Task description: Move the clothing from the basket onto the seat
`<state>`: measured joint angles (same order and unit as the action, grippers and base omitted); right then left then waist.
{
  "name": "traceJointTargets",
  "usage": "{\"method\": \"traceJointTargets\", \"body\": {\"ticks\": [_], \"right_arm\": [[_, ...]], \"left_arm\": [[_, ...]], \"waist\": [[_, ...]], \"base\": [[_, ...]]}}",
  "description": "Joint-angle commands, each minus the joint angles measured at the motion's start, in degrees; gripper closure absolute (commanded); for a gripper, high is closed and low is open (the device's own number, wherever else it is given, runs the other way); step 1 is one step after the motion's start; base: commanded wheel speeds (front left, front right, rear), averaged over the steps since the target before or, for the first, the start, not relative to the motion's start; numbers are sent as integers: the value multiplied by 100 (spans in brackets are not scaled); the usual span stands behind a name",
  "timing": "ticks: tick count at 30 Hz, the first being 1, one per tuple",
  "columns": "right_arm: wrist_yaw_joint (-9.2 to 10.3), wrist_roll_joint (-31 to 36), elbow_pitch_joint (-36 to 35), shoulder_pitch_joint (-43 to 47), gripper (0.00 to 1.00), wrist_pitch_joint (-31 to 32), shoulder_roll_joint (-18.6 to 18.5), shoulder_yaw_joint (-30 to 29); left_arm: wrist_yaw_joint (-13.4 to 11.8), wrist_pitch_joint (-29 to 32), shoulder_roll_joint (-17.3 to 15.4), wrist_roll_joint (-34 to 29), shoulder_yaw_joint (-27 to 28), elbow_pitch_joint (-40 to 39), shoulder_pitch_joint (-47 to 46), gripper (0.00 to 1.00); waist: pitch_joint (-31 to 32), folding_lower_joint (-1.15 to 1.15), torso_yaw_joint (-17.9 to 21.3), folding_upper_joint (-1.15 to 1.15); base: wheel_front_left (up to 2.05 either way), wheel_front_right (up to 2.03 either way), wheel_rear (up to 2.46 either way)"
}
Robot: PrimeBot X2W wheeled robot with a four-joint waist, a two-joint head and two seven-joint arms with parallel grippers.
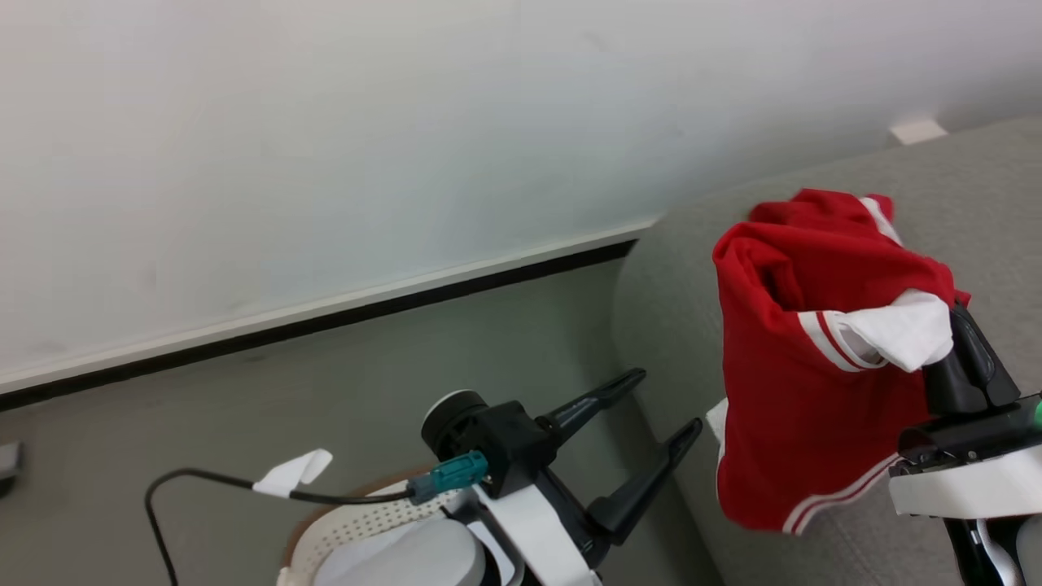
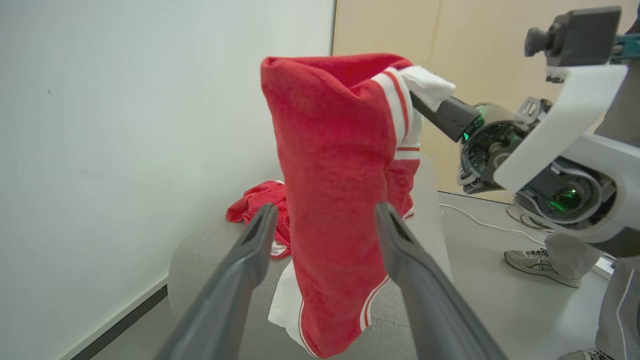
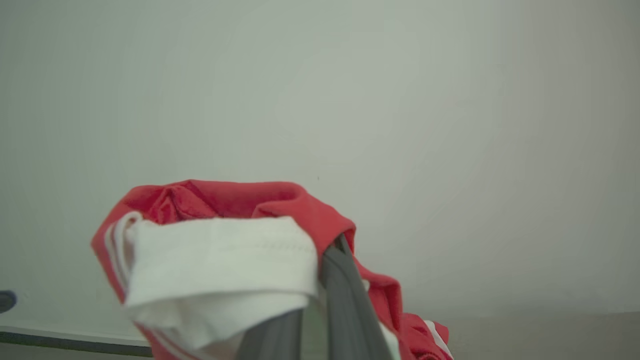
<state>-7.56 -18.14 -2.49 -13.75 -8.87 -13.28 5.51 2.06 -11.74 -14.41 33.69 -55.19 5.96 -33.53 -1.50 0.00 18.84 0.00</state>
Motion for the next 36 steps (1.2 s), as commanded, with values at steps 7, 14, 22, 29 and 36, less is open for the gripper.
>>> {"method": "traceJointTargets", "body": {"ticks": [7,14,22,29,36], "right_arm": [[15,89,-590,213,100,201,151,-163],[15,255,-775,-110,100,359,103,-352],[15,318,-887,-1294,100,871,-115,-1094],[15,135,-625,-2550,100,1361,-855,-1915],[14,511,458,-3690,100,1535,-1797,-2896]], "left_arm": [[-24,-99,-75,-65,-20,70,104,0],[16,-34,-156,-112,-41,-9,-51,0],[60,240,-460,-220,-32,-386,-330,0],[138,463,-933,-319,37,-817,-555,0],[185,596,-1391,-340,185,-1267,-761,0]], "waist": [[-268,0,583,0],[-537,0,563,0],[-1374,0,272,0],[-2297,0,-63,0],[-3238,0,-378,0]], "base": [[0,0,0],[0,0,0],[0,0,0],[0,0,0],[0,0,0]]}}
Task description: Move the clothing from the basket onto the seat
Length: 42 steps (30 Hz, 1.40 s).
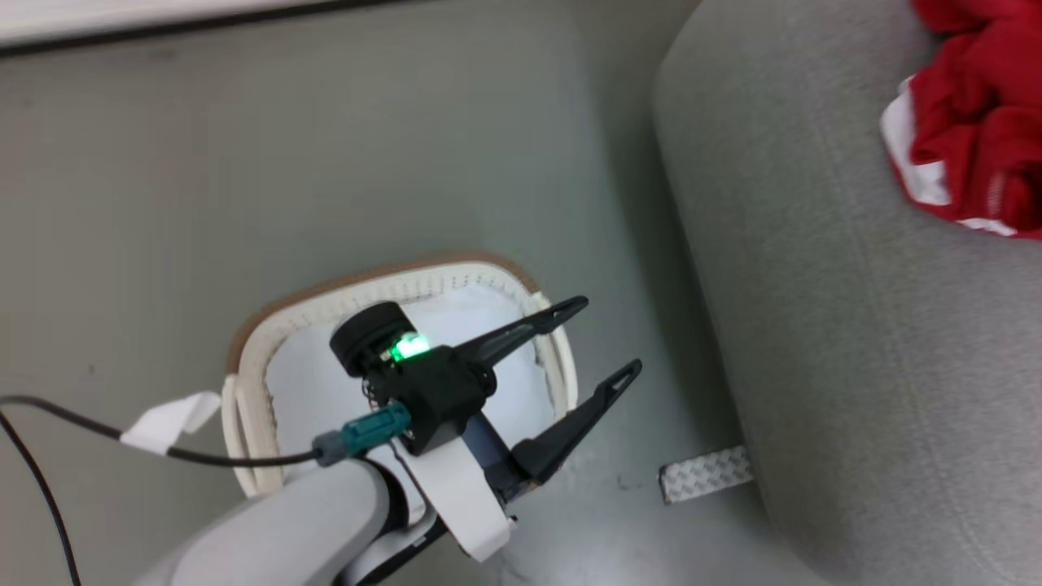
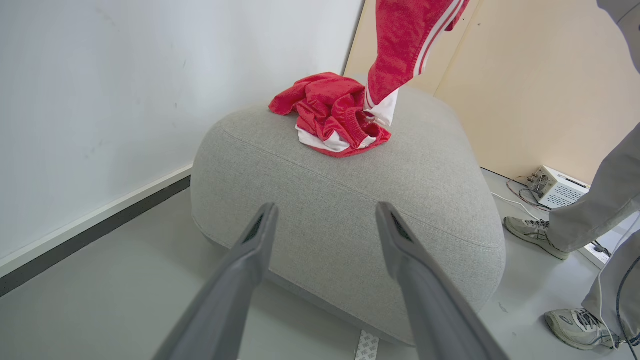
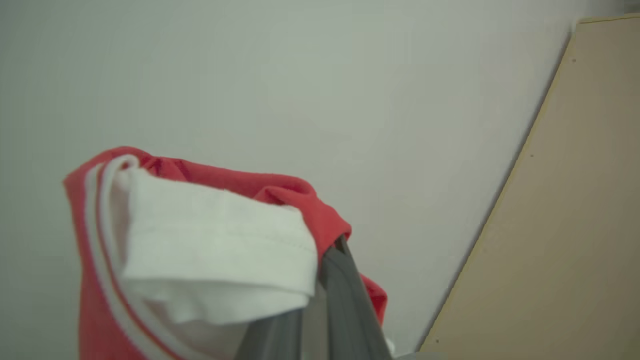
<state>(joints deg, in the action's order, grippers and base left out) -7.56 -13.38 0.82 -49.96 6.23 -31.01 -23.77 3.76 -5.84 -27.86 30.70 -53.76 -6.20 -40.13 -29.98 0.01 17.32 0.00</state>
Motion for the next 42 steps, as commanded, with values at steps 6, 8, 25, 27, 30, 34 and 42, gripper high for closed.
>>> {"method": "traceJointTargets", "body": {"ticks": [6,8,25,27,30,34,42], "right_arm": [[15,424,1270,-30,100,253,-4,34],[15,477,1482,6,100,272,53,-19],[15,707,2848,805,62,438,197,579],[15,588,2890,848,0,523,103,861],[15,268,2852,982,0,646,-201,1409],[15,-265,2728,1270,0,741,-681,1993],[15,-1263,2012,2026,0,675,-1723,2906]], "left_arm": [[0,35,-167,-51,139,-218,-258,0],[-2,24,-181,-58,151,-223,-272,0],[-24,-96,-214,9,179,-95,-330,0],[-31,-122,-176,41,156,-24,-284,0],[-69,-163,-84,85,106,118,-185,0],[-120,-307,31,152,78,366,-20,0],[-405,-608,279,547,323,881,368,0]], "waist": [[-829,-1,-393,0],[-869,-1,-413,0],[-817,-1,-549,0],[-670,-1,-541,0],[-366,-1,-526,0],[161,-1,-534,0],[1241,-1,-712,0]], "base": [[0,0,0],[0,0,0],[0,0,0],[0,0,0],[0,0,0],[0,0,0],[0,0,0]]}}
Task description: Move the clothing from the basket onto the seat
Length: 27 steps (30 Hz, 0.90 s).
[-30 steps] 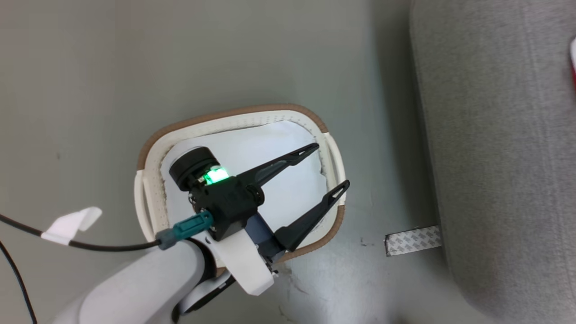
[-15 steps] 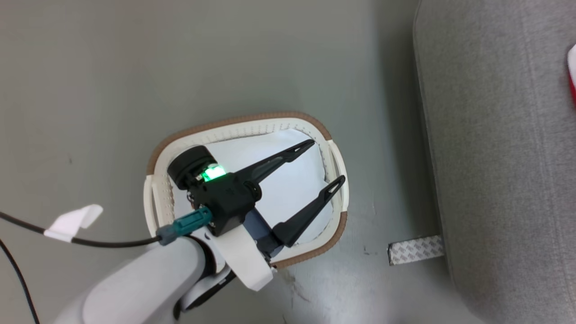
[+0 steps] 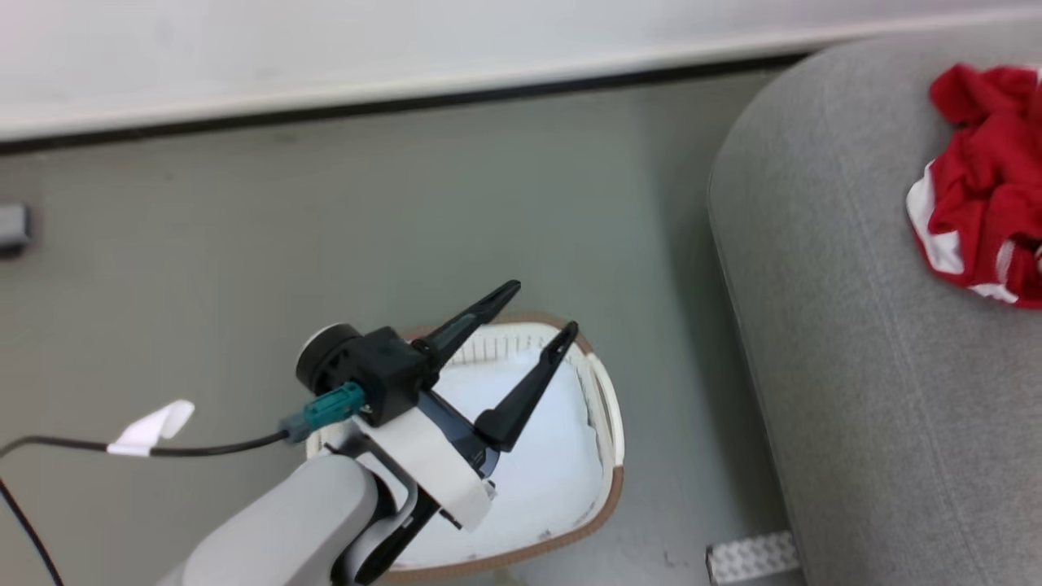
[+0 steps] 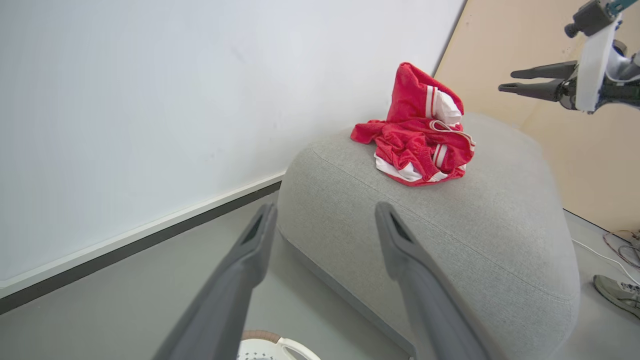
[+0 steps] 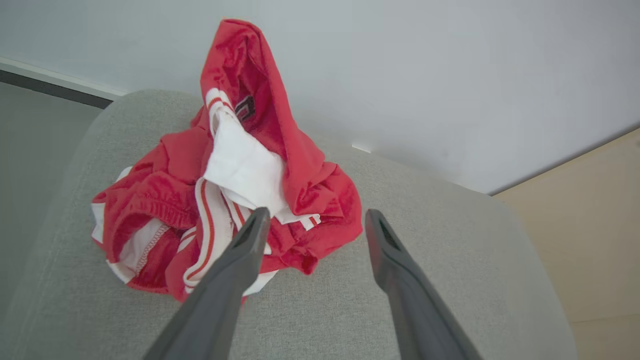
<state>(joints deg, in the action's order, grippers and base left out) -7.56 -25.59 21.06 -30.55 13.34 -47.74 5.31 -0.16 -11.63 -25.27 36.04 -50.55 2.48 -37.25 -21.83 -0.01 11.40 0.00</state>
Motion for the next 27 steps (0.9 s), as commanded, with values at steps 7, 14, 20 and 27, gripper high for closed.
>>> {"method": "traceJointTargets", "body": {"ticks": [7,14,20,27], "right_arm": [[15,-421,-555,192,0,-568,-376,167],[15,-555,-974,163,0,-1142,224,413],[15,-197,-1154,473,0,-1558,1109,500],[16,459,-1509,1486,0,-1922,2394,135]], "left_arm": [[-294,-270,162,296,422,369,420,0],[-500,-350,60,555,1039,696,823,0],[-684,-353,-7,760,1981,782,1395,0],[-707,-351,54,339,3130,508,2343,0]], "waist": [[1333,1,-525,0],[1957,1,-937,0],[2196,1,-1094,0],[2307,1,-1165,0]], "base": [[0,0,0],[0,0,0],[0,0,0],[0,0,0]]}}
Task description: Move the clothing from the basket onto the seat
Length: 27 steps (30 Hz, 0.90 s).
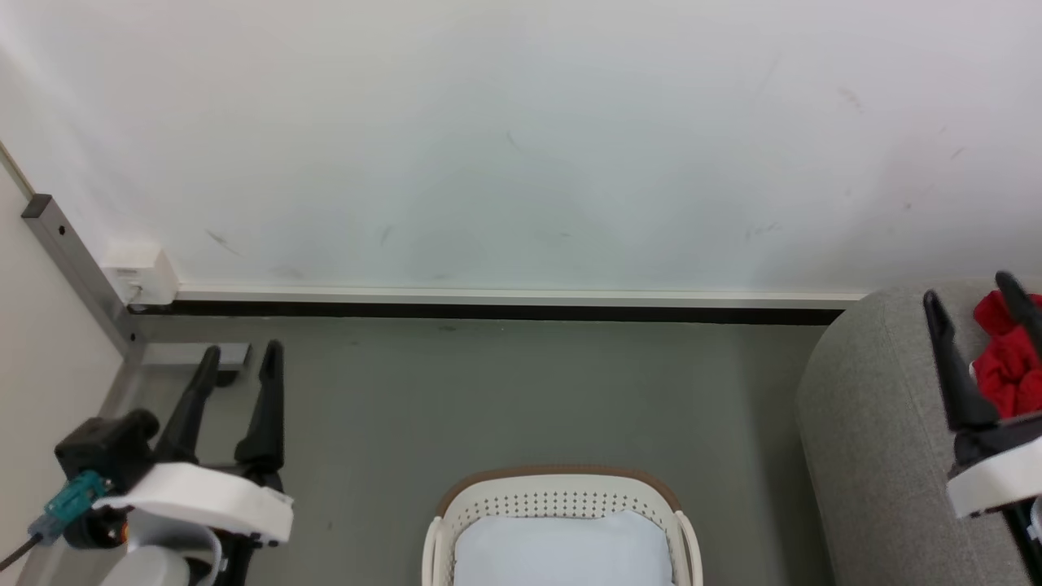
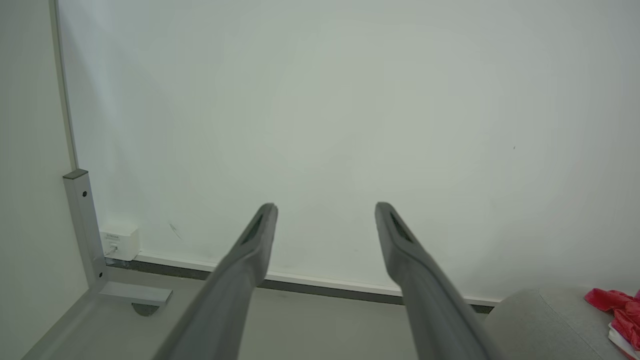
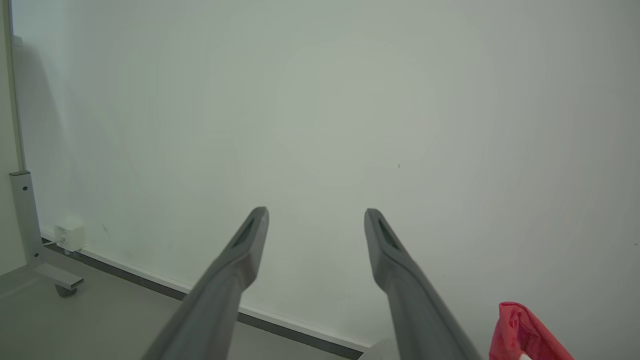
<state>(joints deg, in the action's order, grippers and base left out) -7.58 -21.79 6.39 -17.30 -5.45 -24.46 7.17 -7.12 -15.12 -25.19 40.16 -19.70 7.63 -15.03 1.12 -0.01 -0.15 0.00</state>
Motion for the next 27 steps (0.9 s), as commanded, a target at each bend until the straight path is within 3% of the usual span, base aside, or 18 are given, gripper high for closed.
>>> {"method": "traceJointTargets", "body": {"ticks": [1,7,13,20,27], "right_arm": [[17,168,-113,339,0,-108,254,-117],[16,622,-339,1235,0,-603,1223,-515],[16,767,-227,1701,0,-897,1907,-593],[16,906,33,1669,0,-973,2112,-297],[16,846,42,1507,0,-969,2160,-434]], "left_arm": [[3,-2,59,-161,160,-22,243,0],[257,-3,391,-540,594,15,850,0],[577,-3,793,-1022,872,195,1159,0],[923,-3,1145,-1580,1239,289,1363,0],[1146,-3,1403,-1949,1504,387,1332,0]], "waist": [[20,1,-13,0],[24,1,-38,0],[10,1,41,0],[-17,1,148,0],[-36,1,135,0]], "base": [[0,0,0],[0,0,0],[0,0,0],[0,0,0],[0,0,0]]}}
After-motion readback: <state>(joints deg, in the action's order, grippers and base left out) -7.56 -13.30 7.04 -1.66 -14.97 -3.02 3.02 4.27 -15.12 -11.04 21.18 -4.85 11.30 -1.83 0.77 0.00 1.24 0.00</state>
